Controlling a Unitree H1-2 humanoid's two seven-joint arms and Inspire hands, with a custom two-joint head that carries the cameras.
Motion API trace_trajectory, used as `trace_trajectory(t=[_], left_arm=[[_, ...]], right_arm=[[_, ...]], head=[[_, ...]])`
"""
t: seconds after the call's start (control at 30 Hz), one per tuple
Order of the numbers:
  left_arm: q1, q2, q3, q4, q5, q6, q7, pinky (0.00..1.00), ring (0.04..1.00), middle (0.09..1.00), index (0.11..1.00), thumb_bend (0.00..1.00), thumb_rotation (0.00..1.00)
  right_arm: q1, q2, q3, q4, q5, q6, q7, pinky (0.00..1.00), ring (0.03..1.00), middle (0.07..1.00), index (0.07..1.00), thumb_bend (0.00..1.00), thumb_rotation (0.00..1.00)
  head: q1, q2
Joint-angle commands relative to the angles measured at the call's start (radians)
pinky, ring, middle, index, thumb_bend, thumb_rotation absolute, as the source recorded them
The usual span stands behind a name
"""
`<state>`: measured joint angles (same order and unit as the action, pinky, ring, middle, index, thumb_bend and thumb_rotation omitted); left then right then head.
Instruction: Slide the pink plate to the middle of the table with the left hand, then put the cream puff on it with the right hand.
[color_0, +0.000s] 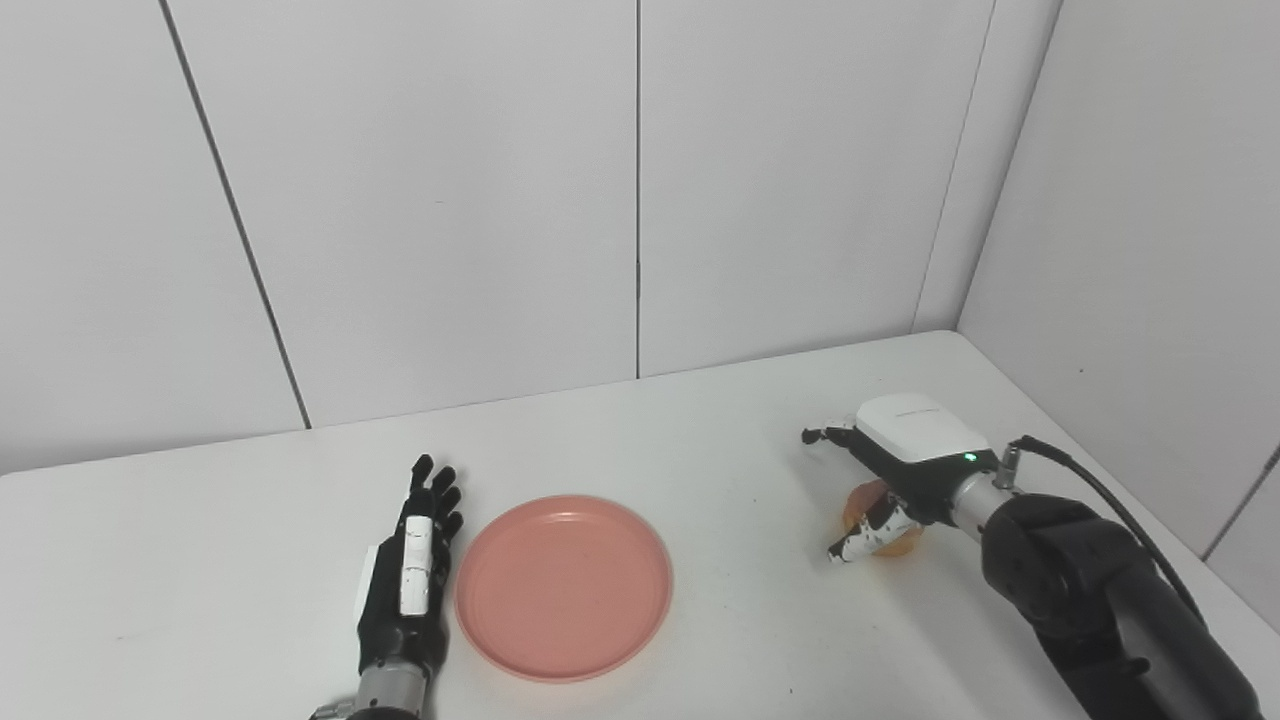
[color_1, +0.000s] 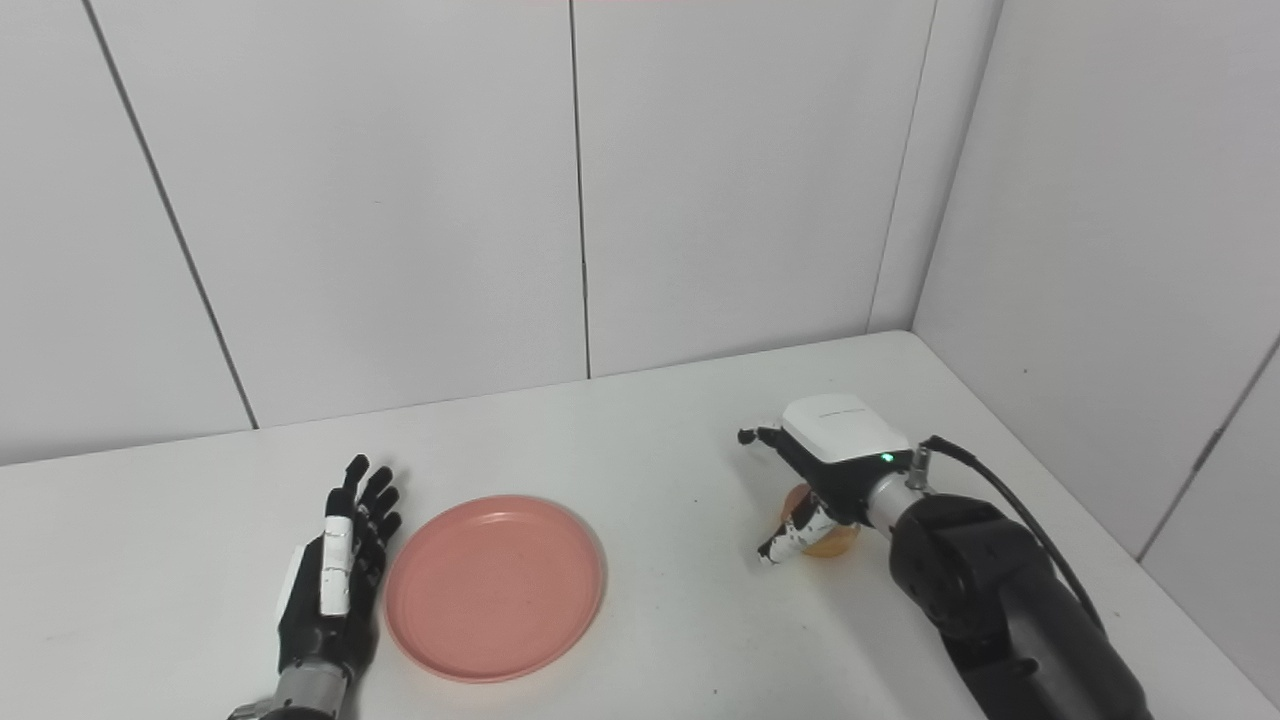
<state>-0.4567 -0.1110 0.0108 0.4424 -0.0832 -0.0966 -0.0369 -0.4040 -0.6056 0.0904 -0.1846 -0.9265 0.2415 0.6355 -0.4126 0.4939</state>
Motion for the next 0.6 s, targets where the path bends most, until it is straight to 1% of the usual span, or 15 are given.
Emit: trace_trajectory(t=[0.0, 0.1, 0.23, 0.3, 0.37, 0.43, 0.57], left_arm=[[0.035, 0.001, 0.000, 0.015, 0.005, 0.069, 0.014, 0.97, 0.970, 0.965, 1.000, 0.84, 0.92], [0.037, 0.001, 0.000, 0.014, 0.006, 0.071, 0.014, 0.98, 0.971, 0.959, 1.000, 0.85, 0.92], [0.035, 0.003, -0.002, 0.016, 0.008, 0.067, 0.013, 0.98, 0.973, 0.956, 1.000, 0.85, 0.92], [0.031, 0.005, -0.001, 0.017, 0.007, 0.068, 0.012, 0.98, 0.975, 0.961, 1.000, 0.85, 0.92], [0.028, 0.007, 0.001, 0.019, 0.007, 0.071, 0.012, 0.98, 0.974, 0.961, 1.000, 0.85, 0.91], [0.027, 0.009, 0.001, 0.020, 0.008, 0.073, 0.013, 0.98, 0.968, 0.956, 1.000, 0.86, 0.91], [0.029, 0.013, -0.002, 0.021, 0.008, 0.073, 0.006, 0.99, 0.973, 0.956, 1.000, 0.85, 0.91]], right_arm=[[-0.054, -0.040, -0.002, -0.006, -0.011, 0.023, 0.003, 0.74, 0.857, 0.836, 0.807, 1.00, 0.26], [-0.067, -0.049, 0.012, 0.015, -0.025, 0.023, 0.010, 0.74, 0.848, 0.832, 0.799, 1.00, 0.25], [-0.076, -0.058, 0.024, 0.032, -0.042, 0.027, 0.010, 0.70, 0.840, 0.832, 0.797, 1.00, 0.23], [-0.080, -0.063, 0.027, 0.046, -0.050, 0.025, 0.008, 0.67, 0.828, 0.841, 0.802, 1.00, 0.24], [-0.085, -0.066, 0.031, 0.059, -0.055, 0.023, 0.005, 0.66, 0.825, 0.848, 0.803, 1.00, 0.25], [-0.094, -0.072, 0.037, 0.081, -0.058, 0.011, -0.003, 0.65, 0.796, 0.837, 0.798, 1.00, 0.26], [-0.109, -0.081, 0.048, 0.115, -0.060, 0.002, -0.019, 0.63, 0.777, 0.824, 0.793, 1.00, 0.26]], head=[[0.000, 0.001], [0.002, 0.002], [0.006, 0.004], [0.005, 0.005], [0.003, 0.004], [0.003, 0.004], [0.008, 0.006]])
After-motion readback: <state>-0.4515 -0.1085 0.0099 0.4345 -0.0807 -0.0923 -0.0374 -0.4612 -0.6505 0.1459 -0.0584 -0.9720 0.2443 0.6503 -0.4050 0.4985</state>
